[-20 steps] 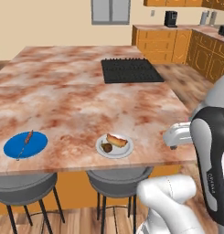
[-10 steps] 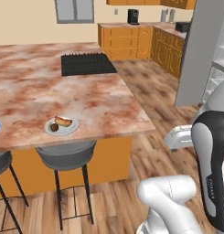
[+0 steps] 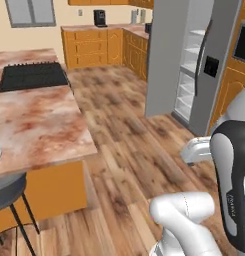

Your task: Pick up the pear and mango from the fridge and place one fruit on each plate on the dining counter.

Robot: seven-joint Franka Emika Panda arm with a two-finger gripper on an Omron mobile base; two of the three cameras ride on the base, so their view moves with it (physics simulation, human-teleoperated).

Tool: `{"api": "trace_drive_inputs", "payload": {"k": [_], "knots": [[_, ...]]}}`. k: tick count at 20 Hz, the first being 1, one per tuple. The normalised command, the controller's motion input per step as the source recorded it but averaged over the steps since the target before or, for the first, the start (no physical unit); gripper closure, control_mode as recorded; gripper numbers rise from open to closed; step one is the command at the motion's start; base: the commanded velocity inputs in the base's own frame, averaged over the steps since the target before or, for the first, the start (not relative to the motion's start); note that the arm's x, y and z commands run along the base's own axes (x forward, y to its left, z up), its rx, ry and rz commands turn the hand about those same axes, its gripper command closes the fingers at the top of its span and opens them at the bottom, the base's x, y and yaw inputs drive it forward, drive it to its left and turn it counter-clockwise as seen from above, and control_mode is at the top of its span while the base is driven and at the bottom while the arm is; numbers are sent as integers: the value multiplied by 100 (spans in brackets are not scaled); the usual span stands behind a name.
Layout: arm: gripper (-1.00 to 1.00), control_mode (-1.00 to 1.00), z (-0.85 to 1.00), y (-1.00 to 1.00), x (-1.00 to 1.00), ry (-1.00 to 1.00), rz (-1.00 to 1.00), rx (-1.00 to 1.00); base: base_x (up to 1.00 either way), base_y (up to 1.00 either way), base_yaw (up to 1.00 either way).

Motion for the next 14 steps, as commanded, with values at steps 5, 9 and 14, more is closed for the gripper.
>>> {"api": "trace_drive_inputs", "payload": {"k": [5, 9, 14], "knots": [[-100, 100, 0, 0, 0, 0, 0, 0, 92, -56, -20], [-100, 100, 0, 0, 0, 0, 0, 0, 100, -35, -8], [-100, 100, 0, 0, 0, 0, 0, 0, 100, -3, -9]]}}
